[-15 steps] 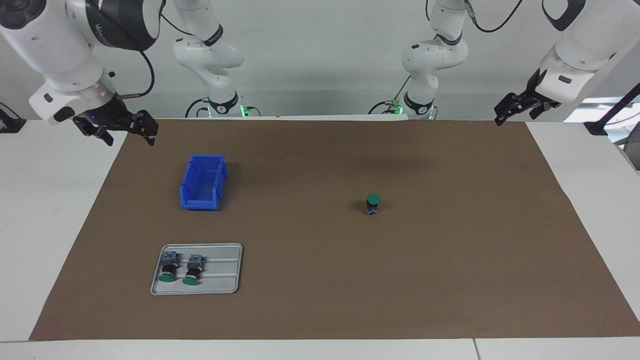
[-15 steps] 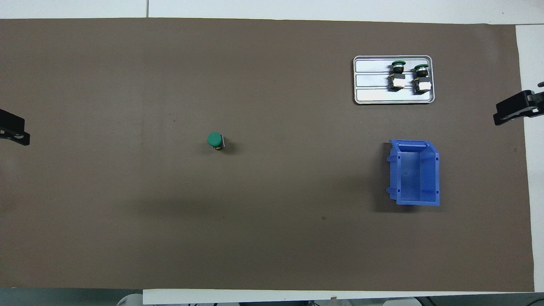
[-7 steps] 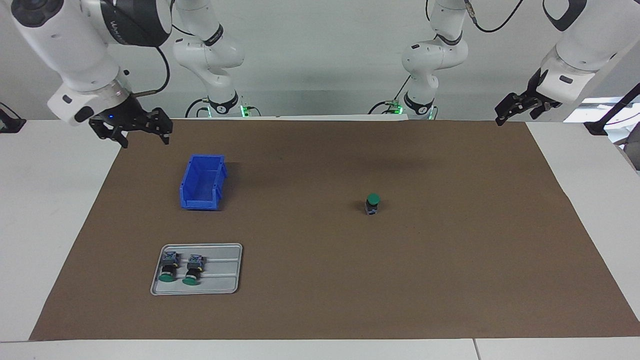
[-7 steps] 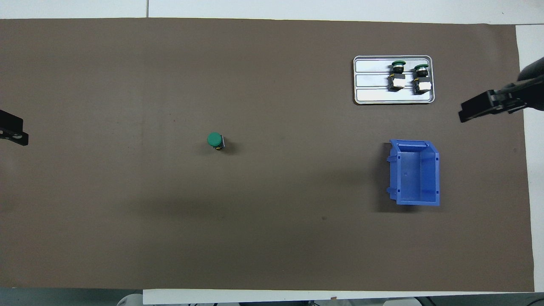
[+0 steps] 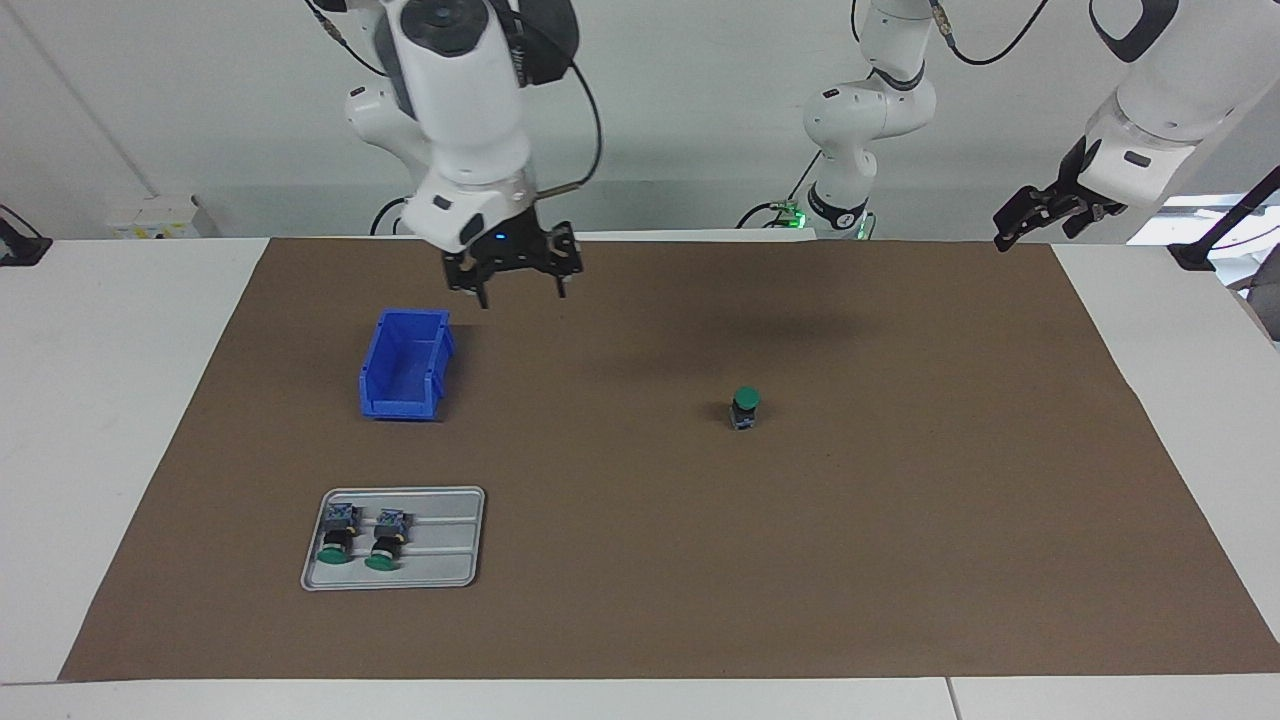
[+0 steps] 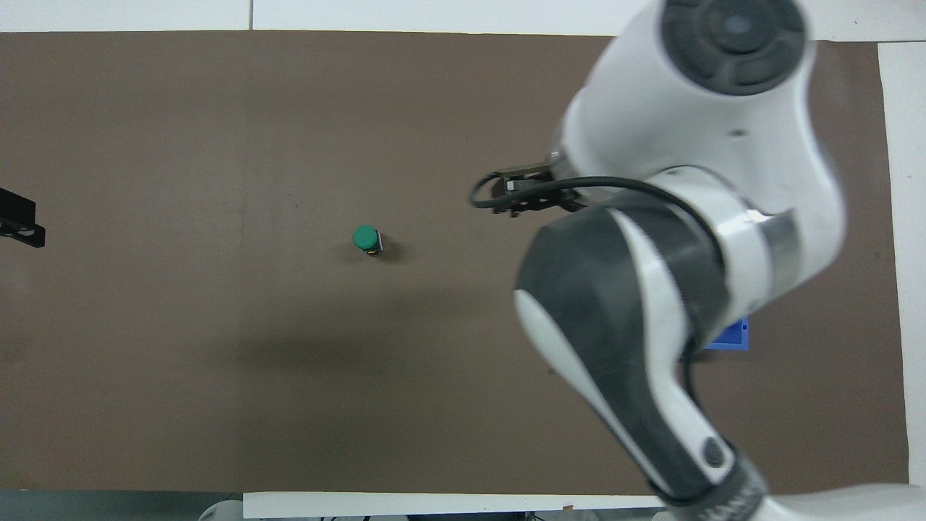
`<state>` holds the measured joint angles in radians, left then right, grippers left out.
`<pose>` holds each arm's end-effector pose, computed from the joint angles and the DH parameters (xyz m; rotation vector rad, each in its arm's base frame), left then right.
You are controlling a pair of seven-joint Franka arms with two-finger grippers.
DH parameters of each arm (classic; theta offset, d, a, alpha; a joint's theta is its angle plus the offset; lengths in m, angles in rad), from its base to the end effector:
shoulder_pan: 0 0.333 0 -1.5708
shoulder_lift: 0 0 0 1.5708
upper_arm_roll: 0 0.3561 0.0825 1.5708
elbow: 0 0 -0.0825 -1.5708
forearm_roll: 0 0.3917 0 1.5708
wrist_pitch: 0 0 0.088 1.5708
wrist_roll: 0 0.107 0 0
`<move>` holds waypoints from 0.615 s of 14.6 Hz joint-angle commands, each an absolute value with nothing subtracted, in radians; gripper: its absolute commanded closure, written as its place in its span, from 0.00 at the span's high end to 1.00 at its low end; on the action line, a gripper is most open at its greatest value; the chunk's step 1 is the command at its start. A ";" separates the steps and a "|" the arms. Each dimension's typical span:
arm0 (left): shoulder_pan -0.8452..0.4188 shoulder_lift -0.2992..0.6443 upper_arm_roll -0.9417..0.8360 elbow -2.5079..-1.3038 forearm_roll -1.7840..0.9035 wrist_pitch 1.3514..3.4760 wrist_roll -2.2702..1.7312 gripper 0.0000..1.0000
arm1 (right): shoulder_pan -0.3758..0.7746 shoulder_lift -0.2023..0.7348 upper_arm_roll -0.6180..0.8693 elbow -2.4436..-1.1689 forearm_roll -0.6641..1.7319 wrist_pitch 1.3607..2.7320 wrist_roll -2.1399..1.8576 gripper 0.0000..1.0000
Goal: Place and press button with both arms
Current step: 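Reach the right gripper to the green button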
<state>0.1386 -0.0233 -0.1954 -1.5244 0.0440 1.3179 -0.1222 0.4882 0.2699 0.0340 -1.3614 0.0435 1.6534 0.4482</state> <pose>0.5257 -0.0259 0.6792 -3.0631 -0.1118 0.2745 0.5722 0.3305 0.6081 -3.0829 -0.1073 0.0074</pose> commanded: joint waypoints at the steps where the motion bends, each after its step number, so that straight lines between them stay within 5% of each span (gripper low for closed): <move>1: 0.144 -0.044 -0.202 -1.552 0.055 1.331 -0.126 1.00 | 0.601 0.483 0.028 -1.157 0.055 1.742 0.657 1.00; 5: 0.147 -0.044 -0.202 -1.552 0.055 1.333 -0.123 1.00 | 0.718 0.655 0.026 -1.146 0.037 1.994 0.833 1.00; 9: 0.149 -0.044 -0.202 -1.554 0.055 1.330 -0.123 1.00 | 0.733 0.704 0.026 -1.192 -0.061 2.092 0.839 1.00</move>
